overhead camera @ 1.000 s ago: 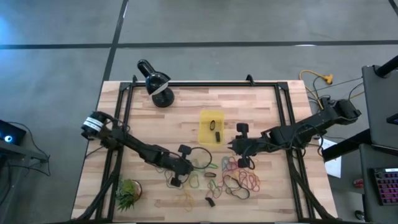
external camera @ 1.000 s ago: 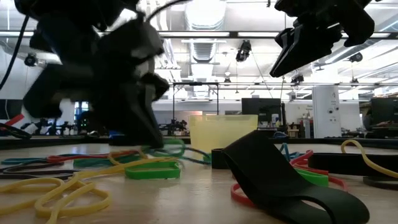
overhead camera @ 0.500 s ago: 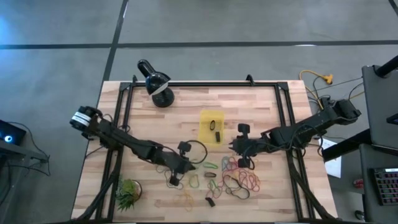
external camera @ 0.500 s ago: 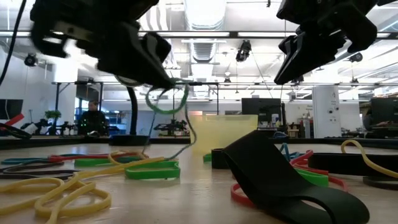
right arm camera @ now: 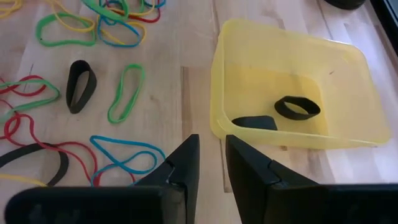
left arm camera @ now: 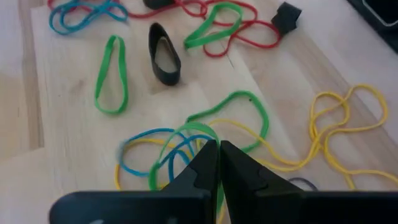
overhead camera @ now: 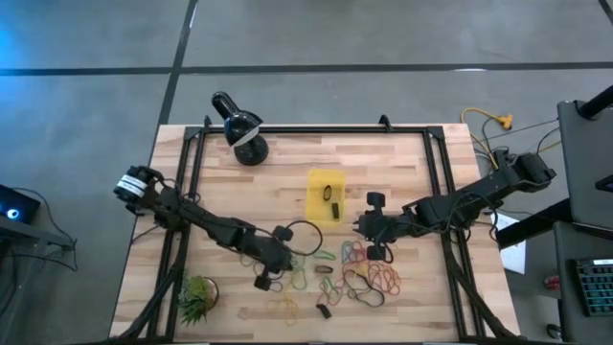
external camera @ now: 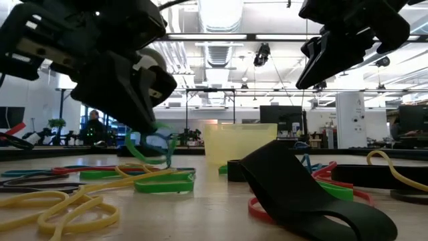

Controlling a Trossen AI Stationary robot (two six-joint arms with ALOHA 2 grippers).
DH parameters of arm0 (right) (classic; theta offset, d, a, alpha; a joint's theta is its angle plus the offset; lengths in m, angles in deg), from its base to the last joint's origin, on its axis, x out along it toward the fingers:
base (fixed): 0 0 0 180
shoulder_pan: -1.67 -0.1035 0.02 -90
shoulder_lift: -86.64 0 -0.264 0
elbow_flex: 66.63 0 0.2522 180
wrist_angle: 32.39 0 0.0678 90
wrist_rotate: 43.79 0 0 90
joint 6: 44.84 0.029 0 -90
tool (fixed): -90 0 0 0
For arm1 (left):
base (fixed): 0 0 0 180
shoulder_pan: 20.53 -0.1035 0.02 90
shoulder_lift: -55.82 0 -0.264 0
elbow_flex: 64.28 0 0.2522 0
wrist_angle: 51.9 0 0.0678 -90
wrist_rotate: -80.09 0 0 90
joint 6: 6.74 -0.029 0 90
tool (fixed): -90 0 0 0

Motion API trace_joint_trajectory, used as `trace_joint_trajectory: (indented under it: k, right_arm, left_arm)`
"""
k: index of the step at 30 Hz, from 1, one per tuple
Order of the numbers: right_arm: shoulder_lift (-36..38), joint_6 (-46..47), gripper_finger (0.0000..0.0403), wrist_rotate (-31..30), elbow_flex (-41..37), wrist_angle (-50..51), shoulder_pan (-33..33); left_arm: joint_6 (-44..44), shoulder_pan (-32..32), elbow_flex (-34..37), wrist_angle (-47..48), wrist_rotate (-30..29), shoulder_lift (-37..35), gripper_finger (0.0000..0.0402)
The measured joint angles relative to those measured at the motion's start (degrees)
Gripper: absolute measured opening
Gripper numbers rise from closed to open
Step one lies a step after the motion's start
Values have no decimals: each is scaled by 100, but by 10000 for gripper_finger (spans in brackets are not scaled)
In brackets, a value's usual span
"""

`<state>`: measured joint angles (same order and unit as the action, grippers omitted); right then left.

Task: Pick and place rubber bands into bin
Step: Put the green rubber band into the yellow bin

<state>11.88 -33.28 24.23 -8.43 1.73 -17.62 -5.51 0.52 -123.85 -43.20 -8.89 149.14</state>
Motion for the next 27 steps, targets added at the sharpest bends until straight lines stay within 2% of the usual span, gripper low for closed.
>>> trace_joint_trajectory:
  k: [5, 27]
  right_arm:
    - [0, 54, 68, 2, 0, -15, 0]
    - [0, 134, 75, 13, 0, -11, 0]
  left_arm:
    - [-1, -9, 9, 2, -218, 0, 0]
    - [287, -121, 94, 3, -243, 48, 0]
